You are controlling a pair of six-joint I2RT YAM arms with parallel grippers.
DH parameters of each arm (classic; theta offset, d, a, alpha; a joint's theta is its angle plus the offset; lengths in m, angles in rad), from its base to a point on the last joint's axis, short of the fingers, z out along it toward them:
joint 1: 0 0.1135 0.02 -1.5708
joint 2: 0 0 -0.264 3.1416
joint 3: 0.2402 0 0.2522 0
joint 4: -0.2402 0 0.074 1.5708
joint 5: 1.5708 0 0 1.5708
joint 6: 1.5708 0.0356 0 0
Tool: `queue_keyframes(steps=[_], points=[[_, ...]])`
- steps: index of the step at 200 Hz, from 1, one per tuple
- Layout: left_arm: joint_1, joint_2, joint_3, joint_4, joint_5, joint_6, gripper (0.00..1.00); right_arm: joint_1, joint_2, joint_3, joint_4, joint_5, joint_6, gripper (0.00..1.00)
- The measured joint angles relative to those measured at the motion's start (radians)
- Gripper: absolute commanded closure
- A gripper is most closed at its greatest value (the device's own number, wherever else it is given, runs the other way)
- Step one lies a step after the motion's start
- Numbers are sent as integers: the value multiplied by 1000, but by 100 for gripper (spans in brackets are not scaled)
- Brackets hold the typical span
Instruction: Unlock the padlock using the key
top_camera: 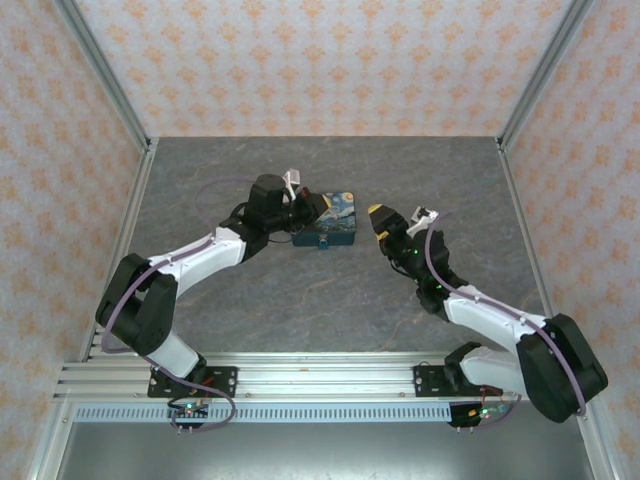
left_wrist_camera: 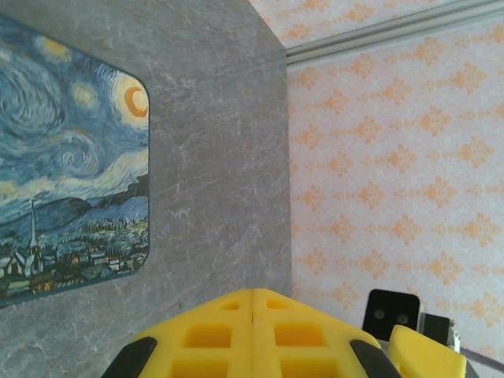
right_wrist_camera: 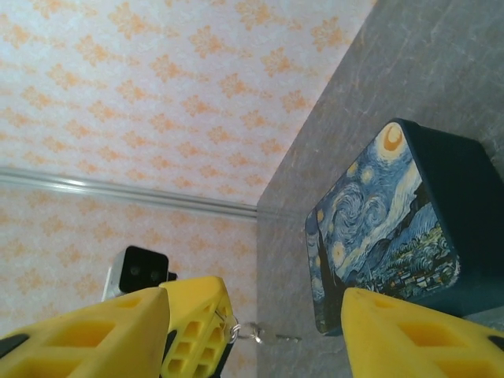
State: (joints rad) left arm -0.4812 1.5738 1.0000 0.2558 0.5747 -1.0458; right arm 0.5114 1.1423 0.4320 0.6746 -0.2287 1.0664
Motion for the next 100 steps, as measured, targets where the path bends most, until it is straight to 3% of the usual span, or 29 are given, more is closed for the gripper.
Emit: queue_keyframes(steps=[45, 100], points=[[21, 0, 0, 22, 100, 53, 100, -10, 77, 71, 3, -152, -74, 48], [21, 0, -9, 131, 126, 26, 100, 1, 251, 79, 173, -198, -1, 49]])
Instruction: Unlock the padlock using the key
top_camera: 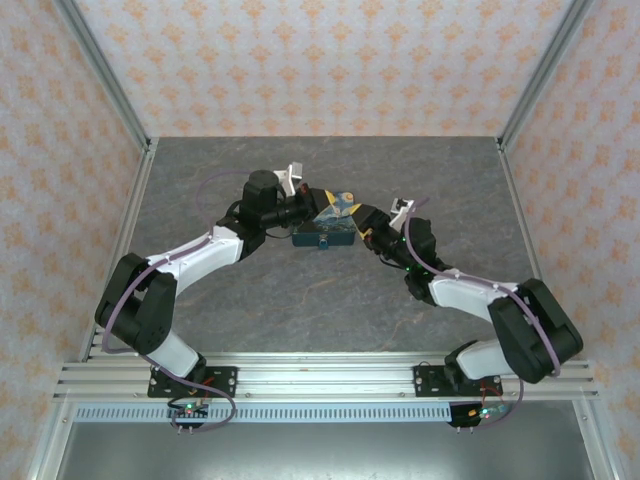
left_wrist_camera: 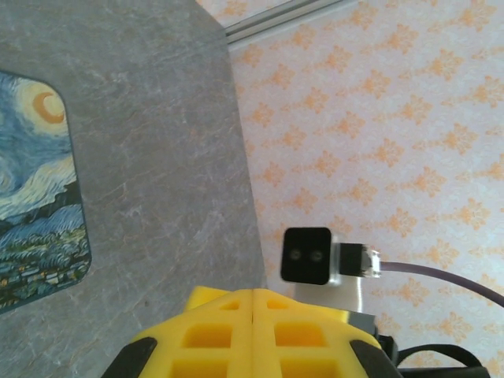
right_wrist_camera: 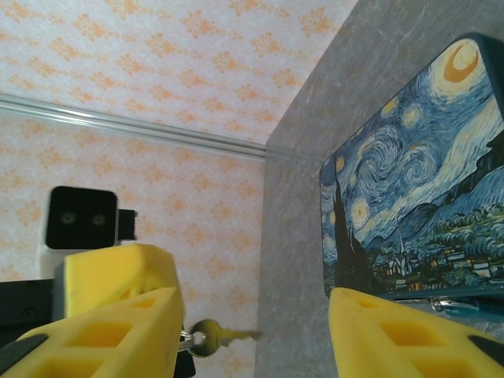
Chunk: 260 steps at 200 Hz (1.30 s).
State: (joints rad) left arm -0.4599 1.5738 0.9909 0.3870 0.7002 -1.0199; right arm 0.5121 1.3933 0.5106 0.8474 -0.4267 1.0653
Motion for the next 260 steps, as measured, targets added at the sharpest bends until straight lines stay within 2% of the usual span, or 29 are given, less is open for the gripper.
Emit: queue_keyframes(steps=[36, 115, 201, 260], points=[[0, 4, -18, 47, 0, -27, 100, 33, 58, 35, 68, 0, 32, 50], [-3, 24, -18, 63, 0, -37, 100, 46, 64, 83, 119, 0, 36, 57], [-3, 27, -18, 82, -8, -56, 100, 64, 83, 84, 149, 4, 57, 68], [-3, 27, -33, 119, -37, -84, 100, 75, 136, 63, 219, 5, 104, 69]])
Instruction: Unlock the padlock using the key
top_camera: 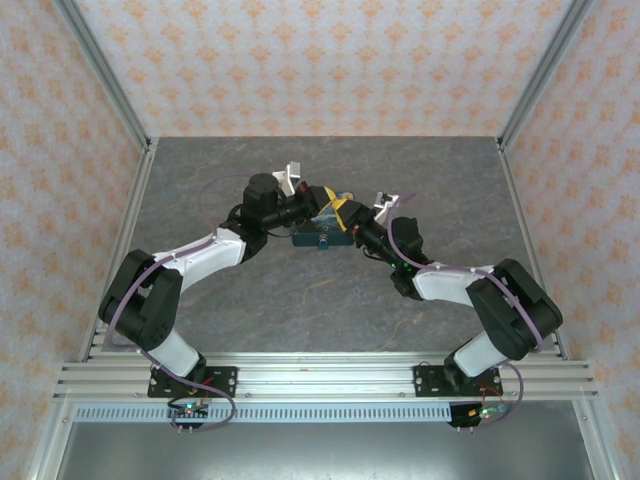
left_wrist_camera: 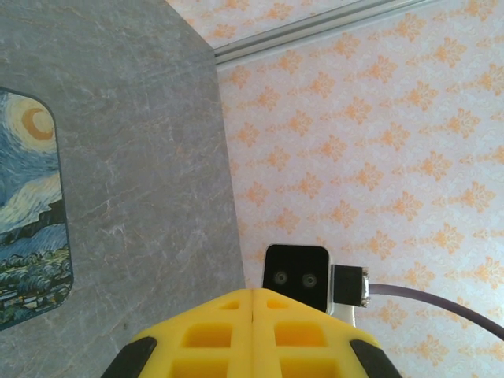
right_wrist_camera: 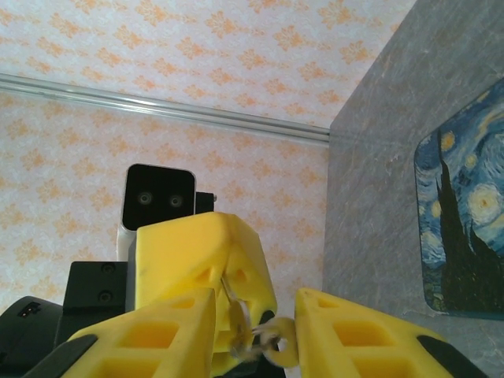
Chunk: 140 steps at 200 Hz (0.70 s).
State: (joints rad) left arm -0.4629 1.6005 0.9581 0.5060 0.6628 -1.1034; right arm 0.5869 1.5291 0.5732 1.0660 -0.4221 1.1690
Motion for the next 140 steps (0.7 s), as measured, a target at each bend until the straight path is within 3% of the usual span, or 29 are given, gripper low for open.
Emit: queue_keyframes(steps=[67, 140], points=[[0, 0, -11, 12, -17, -19, 100, 4, 5, -11, 27, 26, 14, 70], [0, 0, -24, 26, -18, -24, 100, 4, 6, -10, 29, 40, 26, 87]])
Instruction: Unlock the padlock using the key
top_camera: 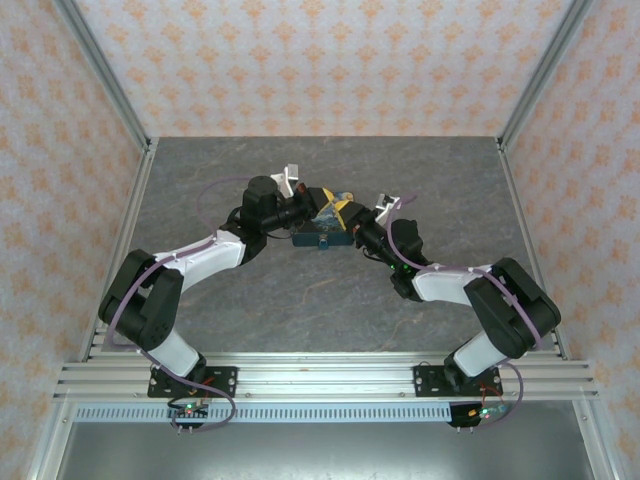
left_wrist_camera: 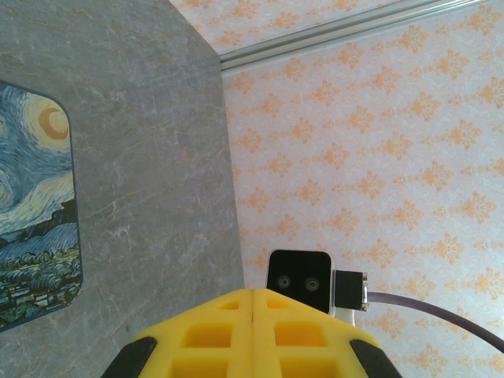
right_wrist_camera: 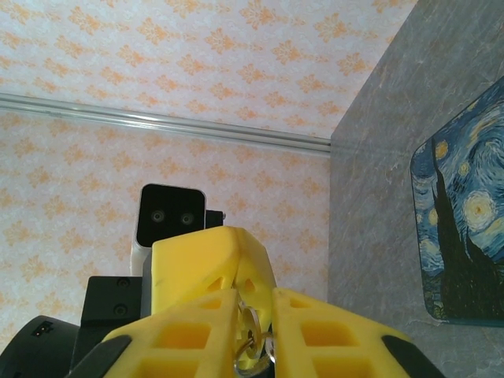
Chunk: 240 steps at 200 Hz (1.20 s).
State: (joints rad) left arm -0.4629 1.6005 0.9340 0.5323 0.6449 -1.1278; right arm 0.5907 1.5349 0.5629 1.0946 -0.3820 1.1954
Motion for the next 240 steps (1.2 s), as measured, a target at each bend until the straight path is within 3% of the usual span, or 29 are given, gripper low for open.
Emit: queue_keyframes(steps=[31, 157, 169, 185, 240], points=[[0, 0, -2, 3, -14, -1, 100, 0, 5, 0, 7, 1, 10, 100], [-10, -6, -51, 42, -55, -24, 100, -9, 6, -5, 10, -4, 13, 100], [-11, -7, -51, 42, -61, -25, 100, -10, 6, -5, 10, -11, 13, 85], [-17, -7, -51, 42, -74, -27, 100, -12, 7, -5, 10, -24, 16, 75], [-22, -7, -52, 42, -93, -43, 100, -11, 10, -2, 10, -64, 16, 73]])
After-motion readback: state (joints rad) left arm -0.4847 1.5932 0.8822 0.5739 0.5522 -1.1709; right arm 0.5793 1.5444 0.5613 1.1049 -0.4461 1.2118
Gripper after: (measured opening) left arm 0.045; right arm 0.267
